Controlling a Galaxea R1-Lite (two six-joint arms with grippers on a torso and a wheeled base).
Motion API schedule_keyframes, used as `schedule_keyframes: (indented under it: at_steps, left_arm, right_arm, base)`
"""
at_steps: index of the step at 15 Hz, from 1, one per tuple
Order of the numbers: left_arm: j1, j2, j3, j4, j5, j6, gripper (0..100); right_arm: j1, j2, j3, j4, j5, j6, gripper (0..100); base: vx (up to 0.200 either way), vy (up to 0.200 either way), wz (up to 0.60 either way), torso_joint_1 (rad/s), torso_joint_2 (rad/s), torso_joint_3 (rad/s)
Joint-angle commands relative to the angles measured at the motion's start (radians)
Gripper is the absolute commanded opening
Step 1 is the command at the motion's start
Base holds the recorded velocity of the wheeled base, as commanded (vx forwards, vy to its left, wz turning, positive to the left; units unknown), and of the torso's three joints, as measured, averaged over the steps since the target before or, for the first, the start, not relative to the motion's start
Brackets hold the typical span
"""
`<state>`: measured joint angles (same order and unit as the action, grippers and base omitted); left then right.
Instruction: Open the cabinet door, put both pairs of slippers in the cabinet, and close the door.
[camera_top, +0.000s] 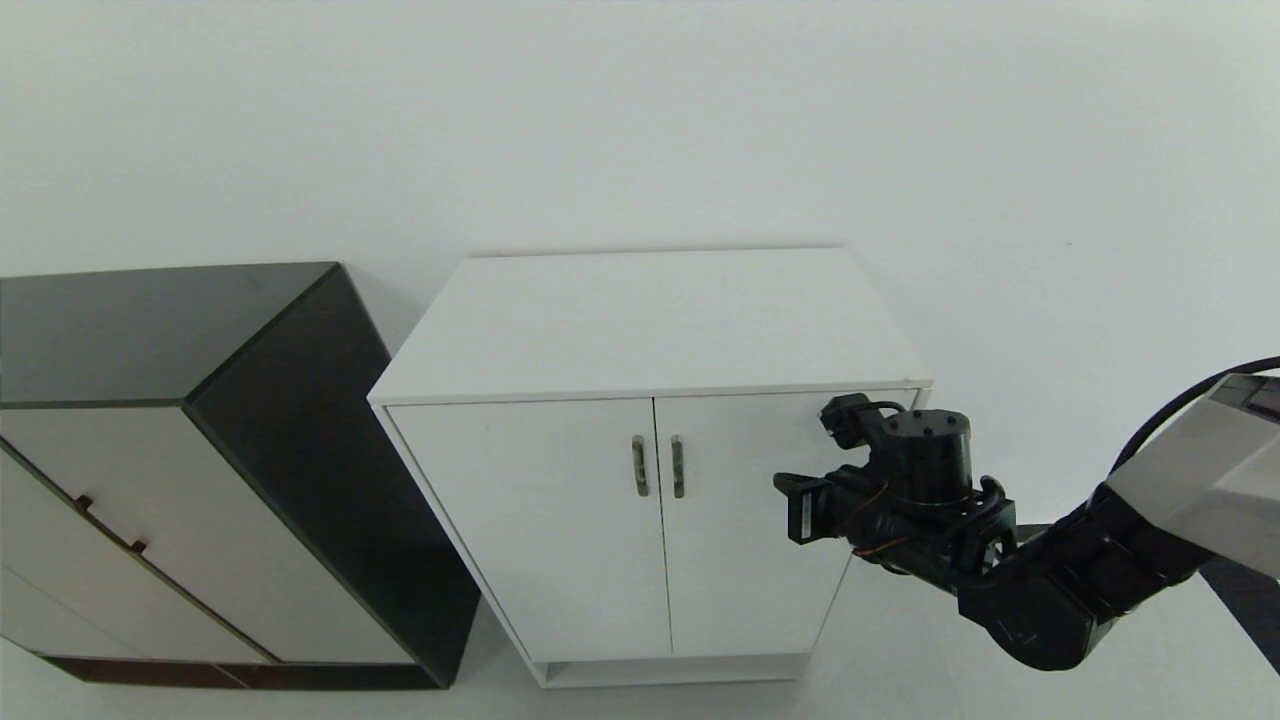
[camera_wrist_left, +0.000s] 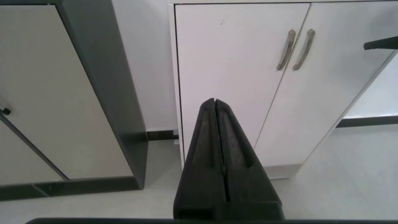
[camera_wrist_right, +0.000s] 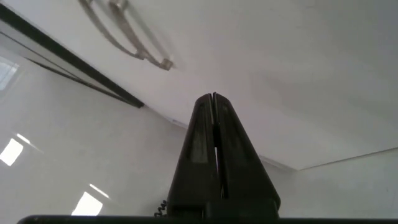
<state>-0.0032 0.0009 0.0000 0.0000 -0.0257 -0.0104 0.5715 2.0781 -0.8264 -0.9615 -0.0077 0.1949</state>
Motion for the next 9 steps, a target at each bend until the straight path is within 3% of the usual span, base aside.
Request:
schedule_keyframes:
  at_steps: [1, 9]
  left_arm:
    - [0.000, 0.001, 0.000, 0.000, 0.000, 0.000, 0]
    - [0.000, 0.001, 0.000, 0.000, 0.000, 0.000, 0]
  right_arm:
    - [-0.018, 0.025, -0.016, 0.000, 0.000, 0.000, 0]
    - [-0.050, 0.040, -0.040, 0.000, 0.000, 0.000, 0]
  base:
    - [0.000, 0.000, 0.00, 0.000, 0.00, 0.000]
    - [0.000, 0.000, 0.00, 0.000, 0.00, 0.000]
